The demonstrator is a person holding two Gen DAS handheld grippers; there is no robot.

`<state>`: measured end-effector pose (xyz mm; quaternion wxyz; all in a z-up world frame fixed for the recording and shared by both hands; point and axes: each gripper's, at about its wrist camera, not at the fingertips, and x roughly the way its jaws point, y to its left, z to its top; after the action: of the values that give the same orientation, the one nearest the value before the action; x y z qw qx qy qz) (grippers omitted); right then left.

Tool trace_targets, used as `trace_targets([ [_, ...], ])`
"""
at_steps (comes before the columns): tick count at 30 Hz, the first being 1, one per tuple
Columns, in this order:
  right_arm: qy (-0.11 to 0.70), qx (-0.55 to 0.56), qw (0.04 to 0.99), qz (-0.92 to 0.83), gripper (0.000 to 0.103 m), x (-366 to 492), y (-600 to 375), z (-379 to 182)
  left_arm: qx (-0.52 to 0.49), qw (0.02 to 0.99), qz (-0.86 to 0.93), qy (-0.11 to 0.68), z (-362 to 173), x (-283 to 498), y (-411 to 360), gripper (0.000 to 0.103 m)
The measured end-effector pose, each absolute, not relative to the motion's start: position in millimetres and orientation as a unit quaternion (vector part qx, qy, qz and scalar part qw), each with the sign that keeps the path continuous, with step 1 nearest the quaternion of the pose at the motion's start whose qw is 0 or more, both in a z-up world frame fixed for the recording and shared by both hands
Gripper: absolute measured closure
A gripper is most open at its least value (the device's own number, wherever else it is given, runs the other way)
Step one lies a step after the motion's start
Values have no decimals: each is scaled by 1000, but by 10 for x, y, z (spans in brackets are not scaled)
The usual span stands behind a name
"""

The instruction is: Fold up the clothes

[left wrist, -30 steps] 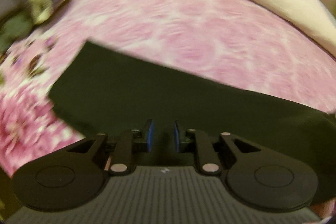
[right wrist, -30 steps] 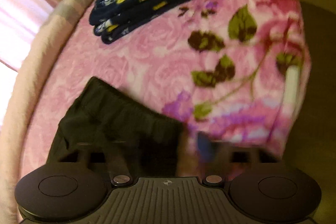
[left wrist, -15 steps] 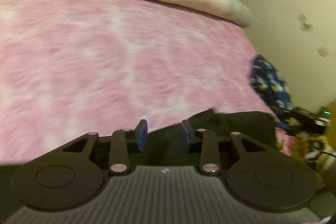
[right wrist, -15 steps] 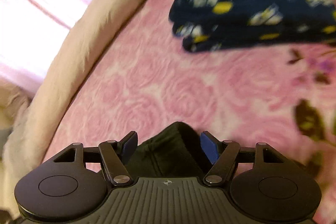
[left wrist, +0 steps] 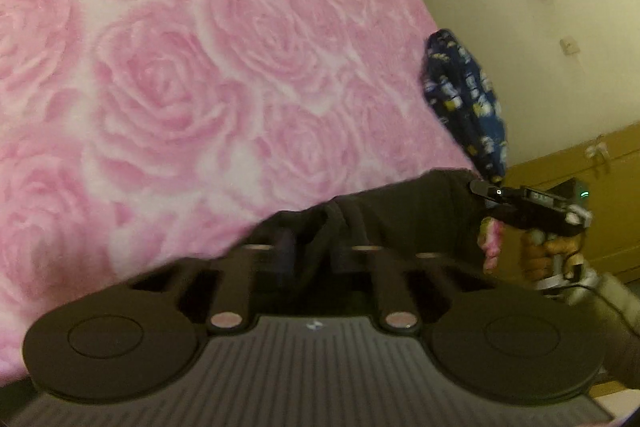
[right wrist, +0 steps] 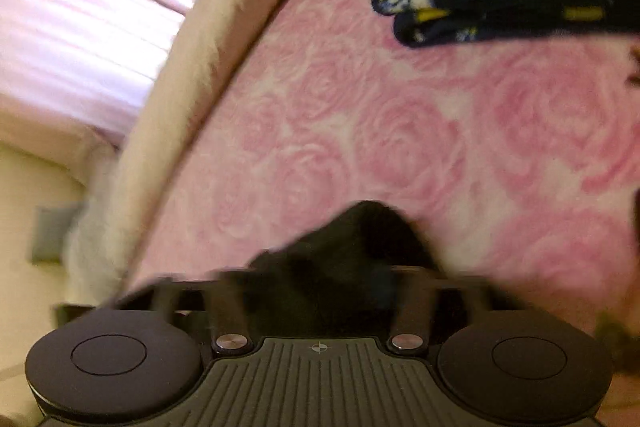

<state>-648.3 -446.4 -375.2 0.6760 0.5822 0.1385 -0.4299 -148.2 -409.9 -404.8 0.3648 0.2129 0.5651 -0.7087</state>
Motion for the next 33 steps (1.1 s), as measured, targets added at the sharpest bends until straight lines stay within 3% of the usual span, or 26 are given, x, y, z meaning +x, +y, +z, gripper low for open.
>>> trace_targets([
  [6, 171, 522, 684, -479, 95, -6367, -4247, -3664, 118, 469, -705, 519, -3963, -1432, -3811, 102],
  [13, 179, 503, 650, -540, 95, -6215, -4283, -3824, 164, 518, -680, 492, -4325, -1582, -3958, 93],
  [16, 201, 481, 649, -554, 79, -6153, -4362, -3719, 158, 529, -678, 486, -4169, -1382, -3832, 91],
  [18, 215, 455, 636, -586, 46, -6145, -4329, -3626, 154, 537, -676, 481, -4061, -1245, -3740, 90],
  [23, 204, 393, 647, -621, 45, -5987, -4075, -3342, 143, 557, -671, 468, -3791, -900, -3508, 93],
  [26, 215, 369, 679, -597, 45, -5755, -3990, -3332, 193, 511, -706, 450, -3836, -1088, -3388, 93],
  [30, 290, 356, 652, -604, 45, -5578, -4087, -3605, 216, 574, -633, 472, -4103, -941, -3321, 93],
  [33, 264, 386, 636, -614, 45, -5774, -3999, -3582, 203, 661, -536, 484, -4098, -552, -3148, 97],
])
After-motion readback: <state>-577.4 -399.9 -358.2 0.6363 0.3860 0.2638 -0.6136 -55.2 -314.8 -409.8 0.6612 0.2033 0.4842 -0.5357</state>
